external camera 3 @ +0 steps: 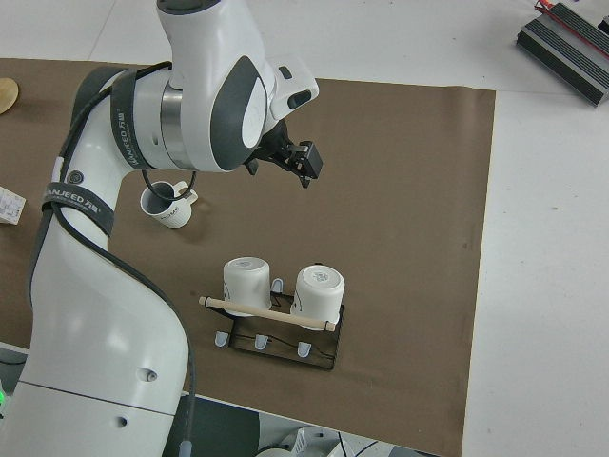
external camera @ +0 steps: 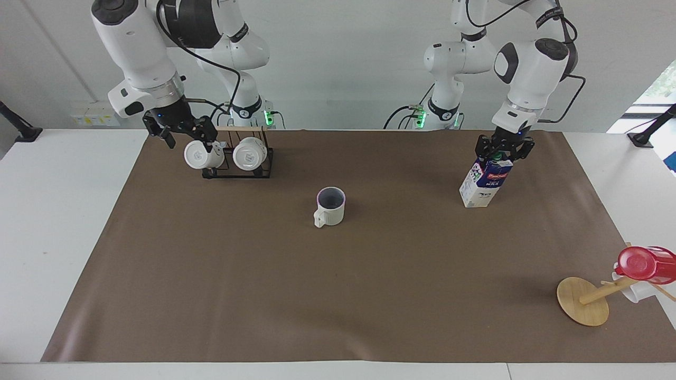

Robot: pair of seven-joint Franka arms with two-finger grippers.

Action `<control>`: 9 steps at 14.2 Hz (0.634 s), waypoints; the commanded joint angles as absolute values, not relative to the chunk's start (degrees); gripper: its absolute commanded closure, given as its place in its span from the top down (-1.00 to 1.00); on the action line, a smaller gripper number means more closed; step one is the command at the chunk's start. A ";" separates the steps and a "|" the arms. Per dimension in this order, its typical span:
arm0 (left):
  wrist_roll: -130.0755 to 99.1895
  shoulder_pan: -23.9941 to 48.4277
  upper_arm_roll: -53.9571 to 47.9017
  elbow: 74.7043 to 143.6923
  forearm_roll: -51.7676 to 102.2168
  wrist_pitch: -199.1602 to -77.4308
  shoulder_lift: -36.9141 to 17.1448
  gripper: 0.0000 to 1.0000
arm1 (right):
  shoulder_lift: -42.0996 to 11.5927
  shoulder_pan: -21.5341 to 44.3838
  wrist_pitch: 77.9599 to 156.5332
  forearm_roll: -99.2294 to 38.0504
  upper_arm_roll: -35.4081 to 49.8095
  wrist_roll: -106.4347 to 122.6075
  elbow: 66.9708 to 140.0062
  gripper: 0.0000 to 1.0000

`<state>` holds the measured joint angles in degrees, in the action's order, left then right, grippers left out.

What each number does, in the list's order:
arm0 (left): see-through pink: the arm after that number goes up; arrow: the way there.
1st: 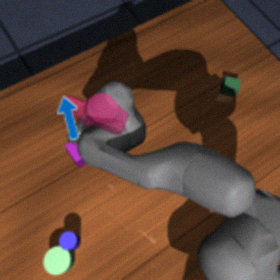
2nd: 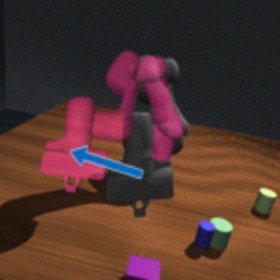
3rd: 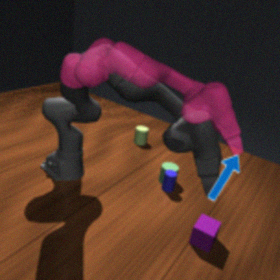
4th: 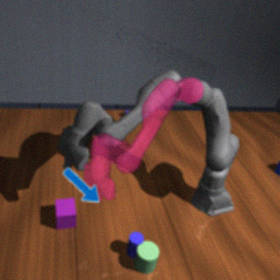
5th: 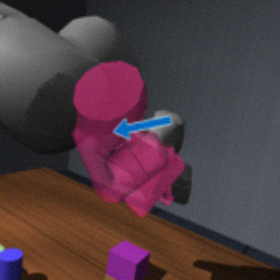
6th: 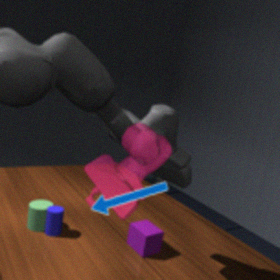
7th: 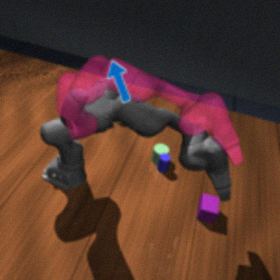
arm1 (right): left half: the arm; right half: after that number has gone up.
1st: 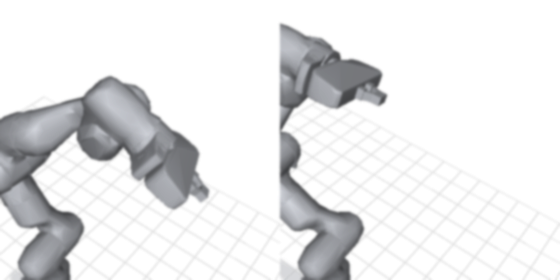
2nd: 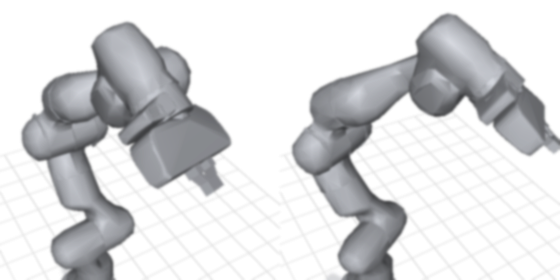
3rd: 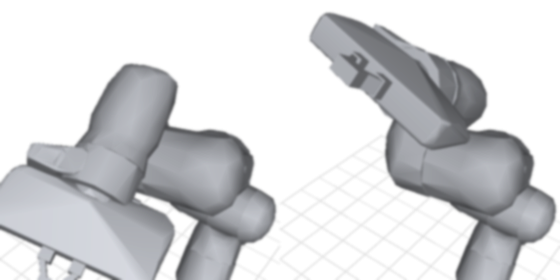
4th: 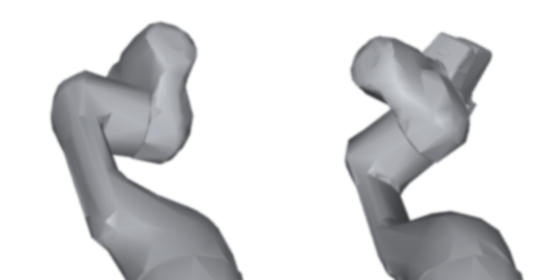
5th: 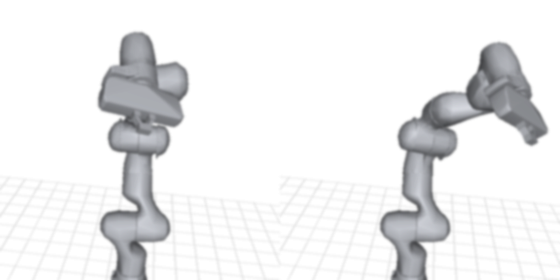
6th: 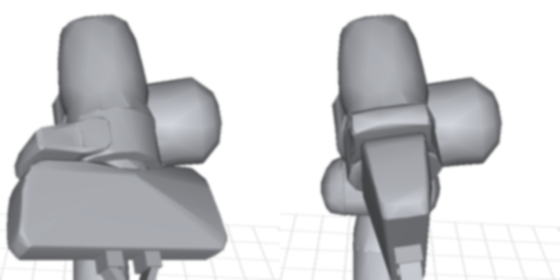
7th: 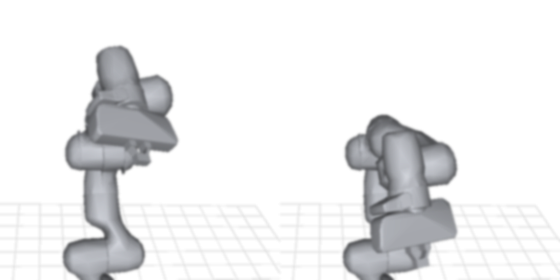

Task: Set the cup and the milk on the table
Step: 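Release the mug and withdraw the right gripper while the left gripper grasps the carton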

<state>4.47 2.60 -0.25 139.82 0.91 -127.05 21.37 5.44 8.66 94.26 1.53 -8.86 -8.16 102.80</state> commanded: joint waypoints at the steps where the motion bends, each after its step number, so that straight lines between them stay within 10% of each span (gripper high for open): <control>1: 5.27 2.20 -0.35 140.36 1.05 -127.27 21.97 0.37 | 6.68 4.85 93.69 1.32 -8.26 -3.44 104.41 1.00; 9: 4.66 2.55 -0.35 136.06 1.05 -124.20 20.75 0.13 | 6.68 2.46 93.43 1.32 -8.17 -1.58 100.29 1.00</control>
<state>4.47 2.60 -0.25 138.38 0.91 -126.52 21.38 6.01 3.15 94.10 1.53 -8.71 -2.56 101.59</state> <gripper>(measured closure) 0.427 0.000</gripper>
